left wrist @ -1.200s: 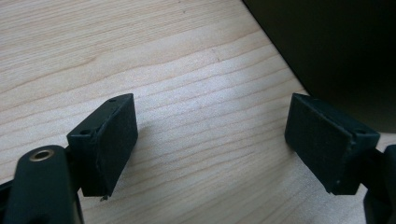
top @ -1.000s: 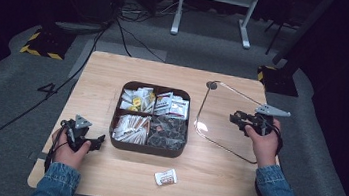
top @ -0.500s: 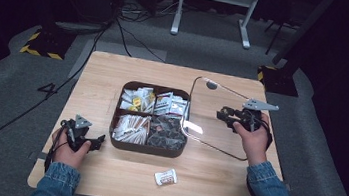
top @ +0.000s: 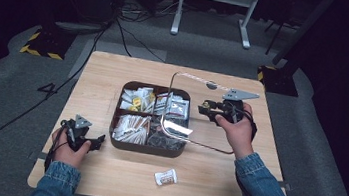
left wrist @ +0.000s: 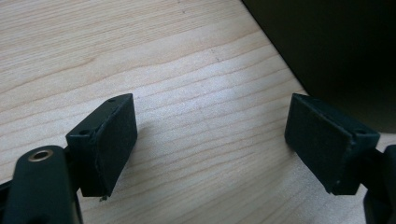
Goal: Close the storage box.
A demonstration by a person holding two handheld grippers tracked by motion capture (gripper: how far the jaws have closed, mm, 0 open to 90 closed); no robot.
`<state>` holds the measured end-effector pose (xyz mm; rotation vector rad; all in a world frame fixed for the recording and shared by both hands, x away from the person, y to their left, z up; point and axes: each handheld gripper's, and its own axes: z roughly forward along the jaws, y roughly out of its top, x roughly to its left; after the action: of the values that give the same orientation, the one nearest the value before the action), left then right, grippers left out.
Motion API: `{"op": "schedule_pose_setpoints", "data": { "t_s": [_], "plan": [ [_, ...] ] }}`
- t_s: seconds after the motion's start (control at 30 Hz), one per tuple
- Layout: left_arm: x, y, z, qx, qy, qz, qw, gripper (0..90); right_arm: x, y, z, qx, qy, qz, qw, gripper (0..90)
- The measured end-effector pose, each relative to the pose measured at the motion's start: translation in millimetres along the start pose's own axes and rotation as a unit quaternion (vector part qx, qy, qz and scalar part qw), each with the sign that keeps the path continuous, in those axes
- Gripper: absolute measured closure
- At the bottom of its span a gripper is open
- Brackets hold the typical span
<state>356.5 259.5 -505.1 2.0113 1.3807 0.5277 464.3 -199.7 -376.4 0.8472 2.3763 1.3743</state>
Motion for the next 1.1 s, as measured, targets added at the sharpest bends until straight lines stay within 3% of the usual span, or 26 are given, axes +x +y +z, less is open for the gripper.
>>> {"op": "schedule_pose_setpoints", "data": {
  "t_s": [0.5,0.73,1.1],
  "plan": [
    [0.4,0.5,0.7,0.0,-0.003,0.0,1.0,17.2,16.9,18.8,28.0,0.013,0.012,-0.02,0.9996,58.9],
    [0.4,0.5,0.7,-0.001,-0.003,0.0,1.0,17.2,33.0,30.5,60.3,0.021,0.035,-0.035,0.9985,58.9],
    [0.2,0.5,0.8,0.0,-0.003,0.0,1.0,17.2,50.6,36.7,97.4,0.04,0.036,-0.045,0.9976,58.8]
  ]
}}
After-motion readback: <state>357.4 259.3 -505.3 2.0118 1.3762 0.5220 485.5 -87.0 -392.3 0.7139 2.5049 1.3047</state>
